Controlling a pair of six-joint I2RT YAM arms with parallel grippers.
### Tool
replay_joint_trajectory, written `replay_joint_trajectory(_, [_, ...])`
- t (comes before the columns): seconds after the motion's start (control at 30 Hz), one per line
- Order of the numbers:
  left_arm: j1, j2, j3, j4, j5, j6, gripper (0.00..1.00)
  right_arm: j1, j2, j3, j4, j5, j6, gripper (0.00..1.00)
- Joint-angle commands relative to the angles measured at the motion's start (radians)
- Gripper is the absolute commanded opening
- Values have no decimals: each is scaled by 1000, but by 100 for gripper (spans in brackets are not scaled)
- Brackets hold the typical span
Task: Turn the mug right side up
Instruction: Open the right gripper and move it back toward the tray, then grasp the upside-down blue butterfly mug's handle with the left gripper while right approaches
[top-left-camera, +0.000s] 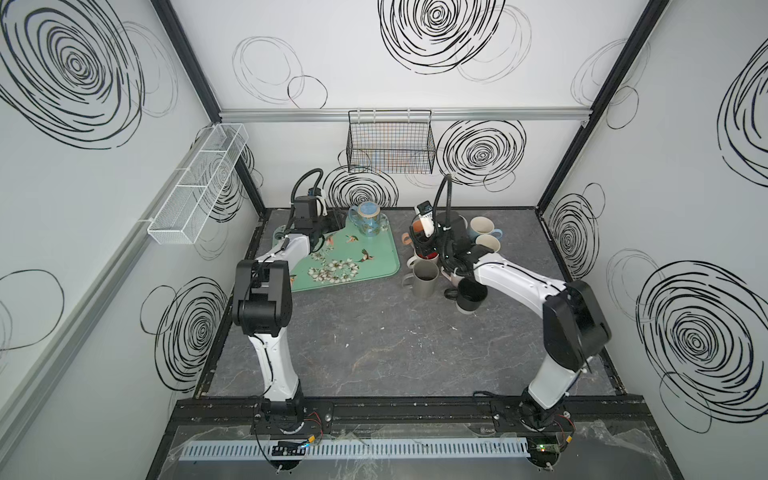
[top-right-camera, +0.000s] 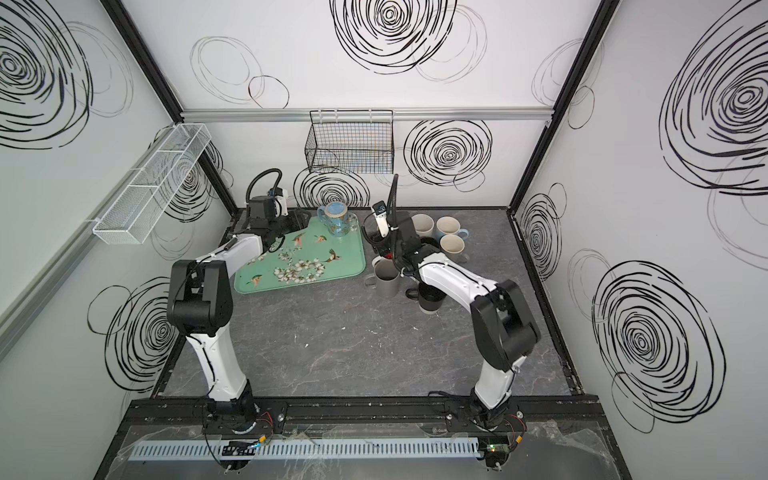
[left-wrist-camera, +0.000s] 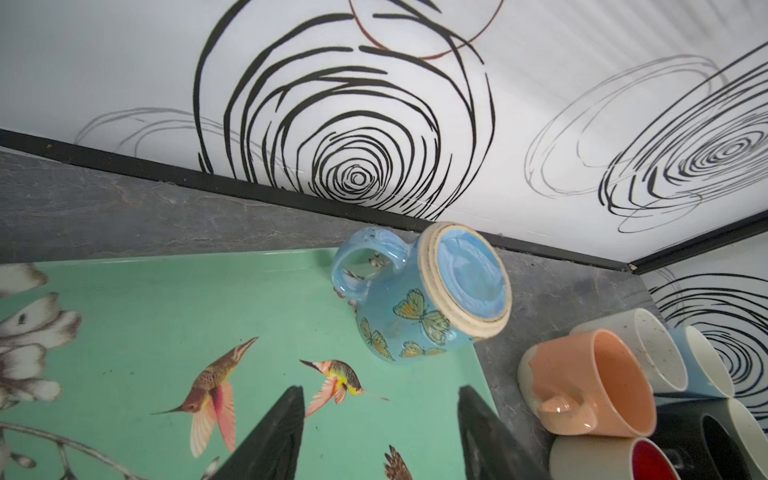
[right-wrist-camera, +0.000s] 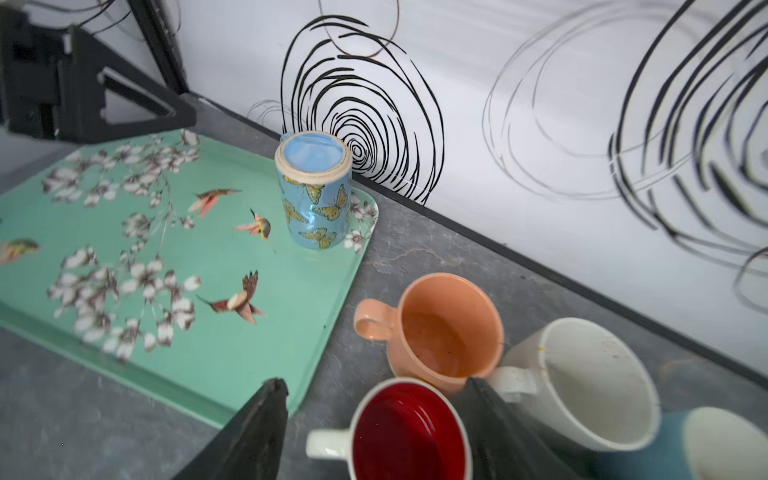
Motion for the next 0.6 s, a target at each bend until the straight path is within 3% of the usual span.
replay_joint_trajectory(0.0, [10, 46, 90, 70, 1, -8, 62, 25, 126, 140, -90, 57, 327, 69])
replay_joint_trajectory(0.23, [15, 185, 176, 149, 37, -67, 61, 43, 337, 336, -45, 15, 519, 65])
replay_joint_trajectory(0.37, [8, 258, 214, 268, 81, -123, 60, 43, 424, 422, -39, 15, 525, 64])
replay_joint_trajectory(0.57, [-21, 425, 431, 260, 128, -154, 60, 30, 536, 562, -39, 29, 524, 64])
